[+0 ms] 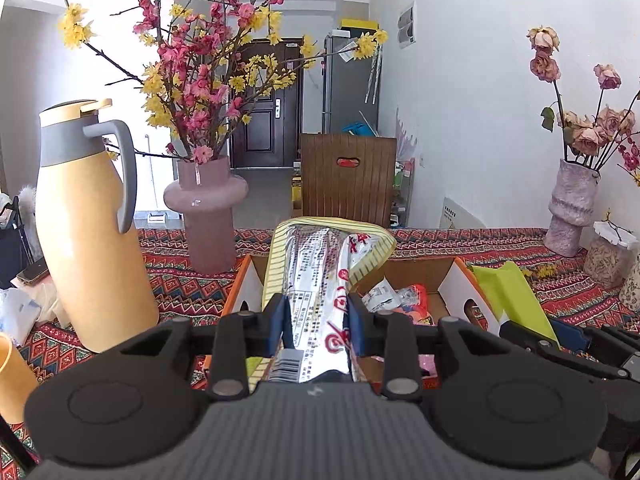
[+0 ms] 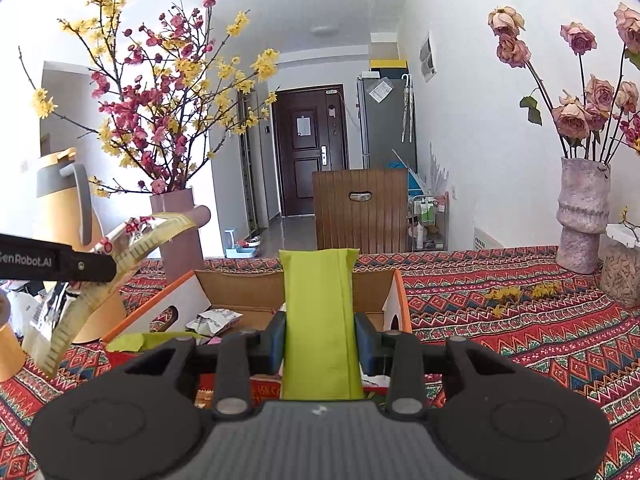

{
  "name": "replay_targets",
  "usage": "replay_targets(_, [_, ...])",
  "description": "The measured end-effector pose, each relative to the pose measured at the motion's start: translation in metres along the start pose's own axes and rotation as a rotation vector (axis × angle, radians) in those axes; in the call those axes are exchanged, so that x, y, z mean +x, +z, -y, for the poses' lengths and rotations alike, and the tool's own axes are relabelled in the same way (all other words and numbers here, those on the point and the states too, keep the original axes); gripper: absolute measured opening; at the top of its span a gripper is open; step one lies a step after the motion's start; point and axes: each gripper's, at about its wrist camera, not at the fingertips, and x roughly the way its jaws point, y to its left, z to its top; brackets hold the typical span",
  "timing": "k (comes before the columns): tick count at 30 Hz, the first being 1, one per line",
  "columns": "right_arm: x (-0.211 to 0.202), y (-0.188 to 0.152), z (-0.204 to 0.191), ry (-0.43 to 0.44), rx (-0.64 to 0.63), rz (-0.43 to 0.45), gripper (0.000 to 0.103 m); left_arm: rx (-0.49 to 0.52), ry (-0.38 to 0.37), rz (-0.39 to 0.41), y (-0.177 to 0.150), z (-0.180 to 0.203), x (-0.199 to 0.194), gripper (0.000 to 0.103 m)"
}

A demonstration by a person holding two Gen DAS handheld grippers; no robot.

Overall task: Organize snacks
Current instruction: 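Lift and carry the silver and green packets over the box with both tools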

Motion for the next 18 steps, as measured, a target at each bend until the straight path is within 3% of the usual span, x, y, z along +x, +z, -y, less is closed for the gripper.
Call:
replay_targets(9, [0.035, 0.013, -0.001, -0.009, 0.008, -0.026, 0.034, -0.045, 0.015, 0.005, 0.014, -0.005, 0.034, 0.033])
replay_targets(18, [0.074, 0.008, -0.001, -0.017, 0.046, -0.016, 0.034, -0.072, 0.053, 0.022, 0.006, -0.006, 0.073, 0.033])
